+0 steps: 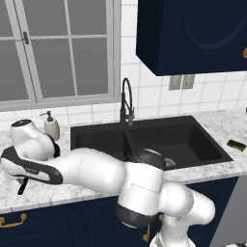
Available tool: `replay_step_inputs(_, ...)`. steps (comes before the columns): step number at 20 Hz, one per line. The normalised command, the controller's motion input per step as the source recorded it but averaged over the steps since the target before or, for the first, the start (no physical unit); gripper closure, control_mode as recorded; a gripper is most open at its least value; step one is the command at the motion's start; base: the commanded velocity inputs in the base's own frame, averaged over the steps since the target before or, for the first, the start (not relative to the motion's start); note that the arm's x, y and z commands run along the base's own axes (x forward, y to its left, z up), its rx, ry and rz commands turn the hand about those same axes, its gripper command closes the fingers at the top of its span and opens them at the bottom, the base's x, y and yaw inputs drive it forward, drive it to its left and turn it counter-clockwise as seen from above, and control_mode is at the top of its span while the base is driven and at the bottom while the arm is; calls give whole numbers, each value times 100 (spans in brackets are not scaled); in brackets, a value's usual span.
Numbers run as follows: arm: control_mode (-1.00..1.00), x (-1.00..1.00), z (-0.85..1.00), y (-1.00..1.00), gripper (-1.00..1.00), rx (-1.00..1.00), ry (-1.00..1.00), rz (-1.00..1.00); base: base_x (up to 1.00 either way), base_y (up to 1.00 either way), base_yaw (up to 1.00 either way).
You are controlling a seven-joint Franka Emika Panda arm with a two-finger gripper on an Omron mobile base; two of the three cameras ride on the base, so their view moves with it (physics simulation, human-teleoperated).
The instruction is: Pick the pan and sponge and place them into the sink. Then turn on the water.
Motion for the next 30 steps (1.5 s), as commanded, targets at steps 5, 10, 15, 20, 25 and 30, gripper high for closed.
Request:
replay_step_inputs(5, -100, 24, -15, 21, -100, 0, 0, -2, 0, 0, 0)
replay_step_inputs(10, -100, 25, -28, 18, -100, 0, 0, -1, 0, 0, 0)
replay_step_inputs(15, -100, 29, -42, 7, -100, 0, -2, -1, 0, 0, 0)
replay_step_inputs(20, -100, 33, -33, 22, -100, 0, -2, -5, 0, 0, 0)
replay_step_inputs(25, -100, 27, -34, 33, -100, 0, -2, -7, 0, 0, 0)
replay_step_inputs(30, -100, 24, -36, 10, -100, 0, -1, -6, 0, 0, 0)
